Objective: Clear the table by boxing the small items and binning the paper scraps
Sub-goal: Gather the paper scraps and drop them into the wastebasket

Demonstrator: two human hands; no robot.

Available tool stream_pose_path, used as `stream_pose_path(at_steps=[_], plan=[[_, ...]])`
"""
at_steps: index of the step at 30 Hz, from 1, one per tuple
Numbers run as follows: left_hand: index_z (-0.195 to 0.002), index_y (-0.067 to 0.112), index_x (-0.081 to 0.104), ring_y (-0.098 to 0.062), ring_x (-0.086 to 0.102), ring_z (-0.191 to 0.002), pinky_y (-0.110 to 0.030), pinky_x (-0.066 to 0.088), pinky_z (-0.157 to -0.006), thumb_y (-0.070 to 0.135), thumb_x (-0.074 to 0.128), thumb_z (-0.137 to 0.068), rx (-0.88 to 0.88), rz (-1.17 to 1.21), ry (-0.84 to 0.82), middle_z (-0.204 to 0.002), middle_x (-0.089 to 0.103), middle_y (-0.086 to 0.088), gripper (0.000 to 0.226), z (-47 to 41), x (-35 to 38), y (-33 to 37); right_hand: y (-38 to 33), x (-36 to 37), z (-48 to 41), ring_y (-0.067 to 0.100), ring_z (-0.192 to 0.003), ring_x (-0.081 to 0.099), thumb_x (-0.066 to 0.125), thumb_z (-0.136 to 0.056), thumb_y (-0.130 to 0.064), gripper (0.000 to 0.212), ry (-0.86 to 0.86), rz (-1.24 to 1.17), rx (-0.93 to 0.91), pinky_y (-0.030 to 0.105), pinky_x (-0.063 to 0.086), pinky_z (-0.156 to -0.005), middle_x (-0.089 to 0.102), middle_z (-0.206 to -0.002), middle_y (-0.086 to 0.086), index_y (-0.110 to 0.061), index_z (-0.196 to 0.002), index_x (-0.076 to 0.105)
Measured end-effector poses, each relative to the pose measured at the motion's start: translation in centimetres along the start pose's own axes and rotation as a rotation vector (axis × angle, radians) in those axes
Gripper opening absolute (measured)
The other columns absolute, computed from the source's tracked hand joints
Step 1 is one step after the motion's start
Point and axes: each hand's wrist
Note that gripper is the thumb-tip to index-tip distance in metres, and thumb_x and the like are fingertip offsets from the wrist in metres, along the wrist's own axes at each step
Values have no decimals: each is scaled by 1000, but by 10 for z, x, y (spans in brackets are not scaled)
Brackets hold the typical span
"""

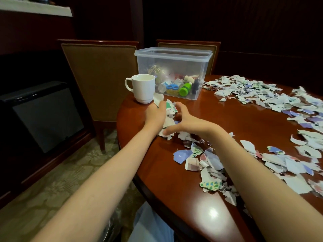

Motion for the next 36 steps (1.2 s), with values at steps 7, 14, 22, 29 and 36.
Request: stream_pose_path(at_steps=[7,14,22,29,36], plan=[[-110,-2,61,-26,58,-90,-32,43,-74,17,39,-96,-81,44,-24,-109,65,-18,32,-1,0,3,5,24,-15,29,-128,45,84,-65,-27,129,189,181,-38,45,39,-106,34,-149,9,-21,-148,-14],[-116,-3,58,-21,51,-89,-26,36,-73,18,39,-97,-92,54,-34,-113,62,-18,35,-1,1,1,-8,21,-10,30,-123,46,72,-79,-9,93,334,206,49,30,41,-93,42,-141,16,-9,-148,10],[-116,-2,57,-20,46,-84,-29,34,-72,22,39,-95,-160,149,-20,-93,54,-12,37,-1,2,0,-11,23,-11,37,-109,57,61,-83,1,42,424,240,85,49,49,-88,58,-120,28,12,-122,51],[-118,-2,55,-20,50,-80,-29,37,-69,24,42,-94,-199,228,-24,-88,55,-8,37,0,5,-1,-6,12,-19,18,-51,48,46,-88,10,26,482,-435,175,24,42,-52,52,-68,13,-9,-72,53],[-95,9,52,-19,51,-81,-28,40,-70,21,42,-95,-120,179,-107,-89,57,-6,17,10,14,7,-6,9,-24,33,-111,60,25,-95,8,37,497,-1197,252,39,47,-80,56,-118,26,10,-122,50]])
Point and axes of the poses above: each hand's wrist, its own z-axis away from the middle knuckle, its own x-axis out of the palm, y = z × x
